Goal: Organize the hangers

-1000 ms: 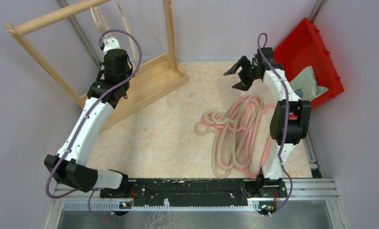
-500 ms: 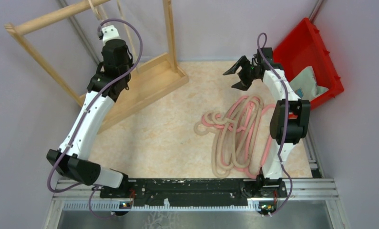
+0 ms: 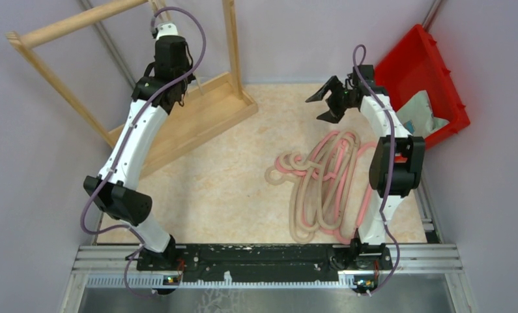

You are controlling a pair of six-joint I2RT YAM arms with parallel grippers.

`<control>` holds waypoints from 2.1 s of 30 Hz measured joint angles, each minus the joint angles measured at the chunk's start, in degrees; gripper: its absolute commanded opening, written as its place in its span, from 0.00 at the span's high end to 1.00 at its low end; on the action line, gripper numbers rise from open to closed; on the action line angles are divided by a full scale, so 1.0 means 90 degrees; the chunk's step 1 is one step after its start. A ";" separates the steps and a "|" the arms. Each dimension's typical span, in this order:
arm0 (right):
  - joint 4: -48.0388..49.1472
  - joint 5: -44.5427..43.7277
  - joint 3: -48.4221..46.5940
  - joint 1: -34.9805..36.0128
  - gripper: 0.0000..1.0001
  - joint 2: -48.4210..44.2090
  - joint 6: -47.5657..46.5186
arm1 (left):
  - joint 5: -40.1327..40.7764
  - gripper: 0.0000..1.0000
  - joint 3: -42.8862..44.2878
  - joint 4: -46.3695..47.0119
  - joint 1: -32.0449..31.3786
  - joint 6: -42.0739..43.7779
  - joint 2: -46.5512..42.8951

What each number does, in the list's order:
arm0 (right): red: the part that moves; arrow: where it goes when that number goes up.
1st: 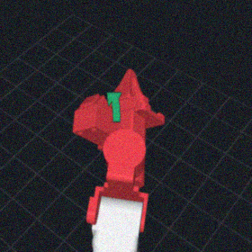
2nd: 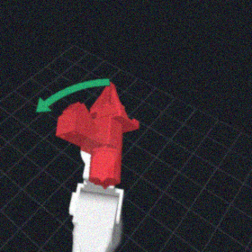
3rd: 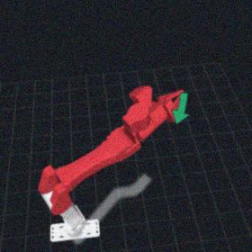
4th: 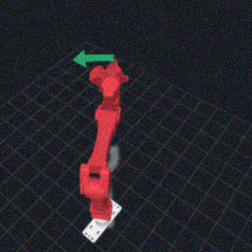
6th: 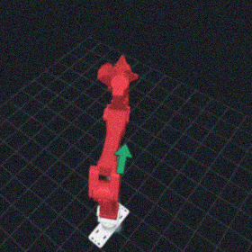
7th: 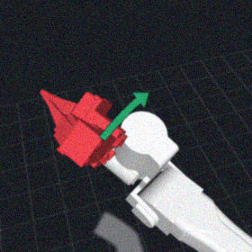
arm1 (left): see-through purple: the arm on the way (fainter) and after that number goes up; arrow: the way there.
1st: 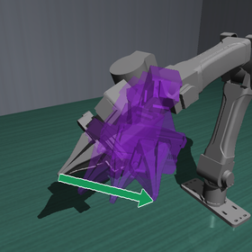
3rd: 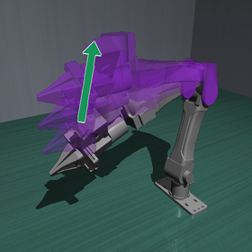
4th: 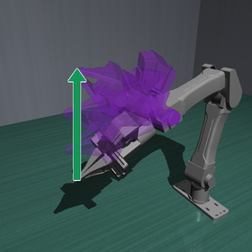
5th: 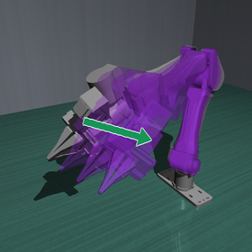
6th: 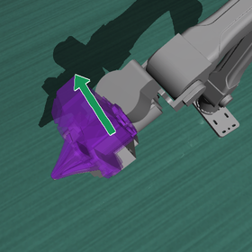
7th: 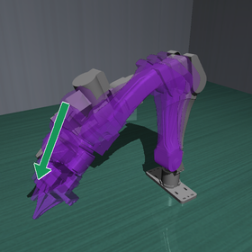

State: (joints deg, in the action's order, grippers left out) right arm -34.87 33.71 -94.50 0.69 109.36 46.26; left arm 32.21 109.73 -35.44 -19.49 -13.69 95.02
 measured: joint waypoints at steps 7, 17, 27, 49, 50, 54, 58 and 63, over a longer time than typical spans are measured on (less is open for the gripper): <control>0.0109 0.0041 0.0134 -0.0102 0.24 0.0000 -0.0002 | -0.0374 1.00 0.0546 -0.0389 0.0022 -0.0097 0.0386; 0.0114 0.0053 0.0330 -0.0223 0.24 0.0000 0.0000 | -0.0916 1.00 0.1319 -0.0583 0.0022 -0.0163 0.1030; 0.0214 0.0095 0.0379 -0.0228 0.24 0.0000 0.0049 | -0.1280 1.00 0.2290 -0.0593 -0.0092 -0.0143 0.1899; 0.0257 0.0119 0.0418 -0.0277 0.22 -0.0002 0.0051 | -0.2448 0.88 0.2960 0.0330 -0.0316 0.0073 0.2730; 0.0257 0.0117 0.0418 -0.0277 0.21 -0.0002 0.0051 | -0.2489 0.86 0.2970 0.0374 -0.0333 0.0068 0.2752; 0.0257 0.0117 0.0418 -0.0277 0.19 -0.0002 0.0049 | -0.2635 0.73 0.2973 0.0447 -0.0393 0.0073 0.2771; 0.0255 0.0117 0.0418 -0.0277 0.18 -0.0002 0.0049 | -0.2994 0.59 0.2875 0.0165 -0.0515 0.0143 0.2776; 0.0255 0.0117 0.0420 -0.0277 0.18 -0.0012 0.0049 | -0.3313 0.52 0.2703 -0.0194 -0.0729 0.0265 0.2776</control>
State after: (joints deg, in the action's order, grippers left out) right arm -32.58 34.76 -90.72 -1.80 109.25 46.70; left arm 2.39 134.06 -37.19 -26.04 -11.31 120.01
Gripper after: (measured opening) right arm 0.819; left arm 0.446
